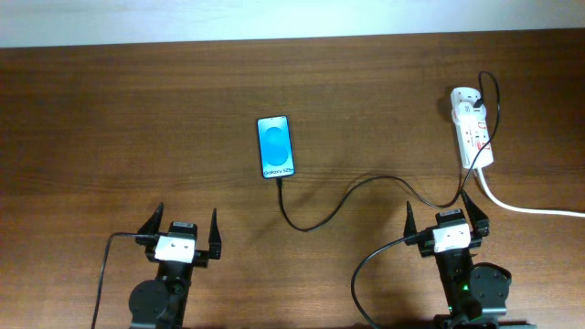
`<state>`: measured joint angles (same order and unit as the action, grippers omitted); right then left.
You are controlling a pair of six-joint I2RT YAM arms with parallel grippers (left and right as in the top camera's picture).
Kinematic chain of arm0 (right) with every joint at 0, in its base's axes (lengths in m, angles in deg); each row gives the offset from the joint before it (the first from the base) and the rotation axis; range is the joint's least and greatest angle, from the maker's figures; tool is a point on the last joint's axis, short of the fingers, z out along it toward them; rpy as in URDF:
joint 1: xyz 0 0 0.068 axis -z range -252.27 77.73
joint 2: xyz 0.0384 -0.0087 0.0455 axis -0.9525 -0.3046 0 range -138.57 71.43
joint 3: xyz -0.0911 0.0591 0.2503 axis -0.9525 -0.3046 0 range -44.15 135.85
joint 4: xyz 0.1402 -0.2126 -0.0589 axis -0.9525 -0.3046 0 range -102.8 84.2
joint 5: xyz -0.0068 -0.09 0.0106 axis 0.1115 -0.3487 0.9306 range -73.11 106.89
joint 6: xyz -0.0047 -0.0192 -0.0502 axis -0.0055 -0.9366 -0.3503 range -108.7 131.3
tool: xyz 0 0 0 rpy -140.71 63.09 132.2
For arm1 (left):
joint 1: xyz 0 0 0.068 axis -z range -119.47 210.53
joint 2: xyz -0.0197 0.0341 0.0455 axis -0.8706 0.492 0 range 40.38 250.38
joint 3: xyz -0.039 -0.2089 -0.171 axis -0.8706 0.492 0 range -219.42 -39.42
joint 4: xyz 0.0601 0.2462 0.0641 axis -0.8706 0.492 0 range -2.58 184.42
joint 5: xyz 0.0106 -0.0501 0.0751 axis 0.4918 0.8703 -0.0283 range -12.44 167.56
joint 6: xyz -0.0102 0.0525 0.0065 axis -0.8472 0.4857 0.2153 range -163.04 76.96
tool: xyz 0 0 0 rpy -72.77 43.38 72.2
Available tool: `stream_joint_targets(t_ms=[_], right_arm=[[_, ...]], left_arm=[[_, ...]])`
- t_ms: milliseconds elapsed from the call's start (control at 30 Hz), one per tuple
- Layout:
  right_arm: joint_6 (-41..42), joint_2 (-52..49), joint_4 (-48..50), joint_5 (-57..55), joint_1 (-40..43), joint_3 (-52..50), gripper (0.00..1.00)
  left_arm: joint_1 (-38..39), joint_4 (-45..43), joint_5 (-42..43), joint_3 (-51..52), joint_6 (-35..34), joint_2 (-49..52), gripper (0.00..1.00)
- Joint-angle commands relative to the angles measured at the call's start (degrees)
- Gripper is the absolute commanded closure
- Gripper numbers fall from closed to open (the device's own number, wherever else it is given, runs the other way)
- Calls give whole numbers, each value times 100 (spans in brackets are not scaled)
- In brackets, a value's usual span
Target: Plug charger to phone and switch on socket
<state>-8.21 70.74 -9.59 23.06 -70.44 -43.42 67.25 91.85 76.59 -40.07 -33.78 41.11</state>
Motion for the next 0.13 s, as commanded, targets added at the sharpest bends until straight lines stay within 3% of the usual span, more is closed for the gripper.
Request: stream_joint_targets(t_ms=[0,100], right_arm=[[24,48,-15,-26,-31,-42,2],[24,48,-15,-26,-31,-42,2]], left_arm=[[-2,39,-33,9,70,-44,1],[-2,37,-33,9,70,-44,1]])
